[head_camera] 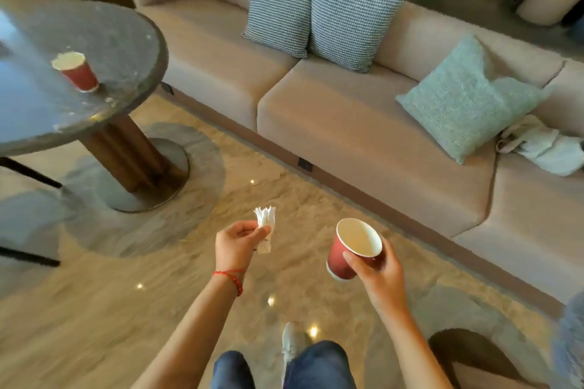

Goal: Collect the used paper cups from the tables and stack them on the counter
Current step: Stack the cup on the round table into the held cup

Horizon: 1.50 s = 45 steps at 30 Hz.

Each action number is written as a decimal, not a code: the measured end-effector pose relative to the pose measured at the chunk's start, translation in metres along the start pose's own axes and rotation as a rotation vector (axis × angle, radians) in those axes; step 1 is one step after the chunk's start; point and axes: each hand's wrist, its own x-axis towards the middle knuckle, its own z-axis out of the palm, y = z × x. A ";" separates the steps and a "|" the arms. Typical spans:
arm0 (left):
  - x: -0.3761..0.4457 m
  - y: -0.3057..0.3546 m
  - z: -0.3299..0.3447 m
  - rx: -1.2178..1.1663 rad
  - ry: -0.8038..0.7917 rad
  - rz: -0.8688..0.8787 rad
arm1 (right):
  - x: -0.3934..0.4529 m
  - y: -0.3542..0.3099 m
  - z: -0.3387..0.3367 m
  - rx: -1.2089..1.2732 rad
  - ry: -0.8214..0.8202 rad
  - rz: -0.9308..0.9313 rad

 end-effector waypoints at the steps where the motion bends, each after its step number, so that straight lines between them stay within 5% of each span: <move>1: 0.006 0.004 -0.002 -0.011 0.042 -0.003 | 0.015 -0.005 0.006 -0.014 -0.053 -0.007; 16: 0.083 0.032 -0.126 -0.239 0.492 -0.064 | 0.120 -0.068 0.208 -0.069 -0.607 -0.093; 28: 0.206 0.123 -0.246 -0.260 0.542 0.102 | 0.168 -0.133 0.382 -0.022 -0.671 -0.158; 45: 0.347 0.176 -0.309 -0.405 0.787 -0.022 | 0.302 -0.198 0.571 0.001 -0.880 -0.233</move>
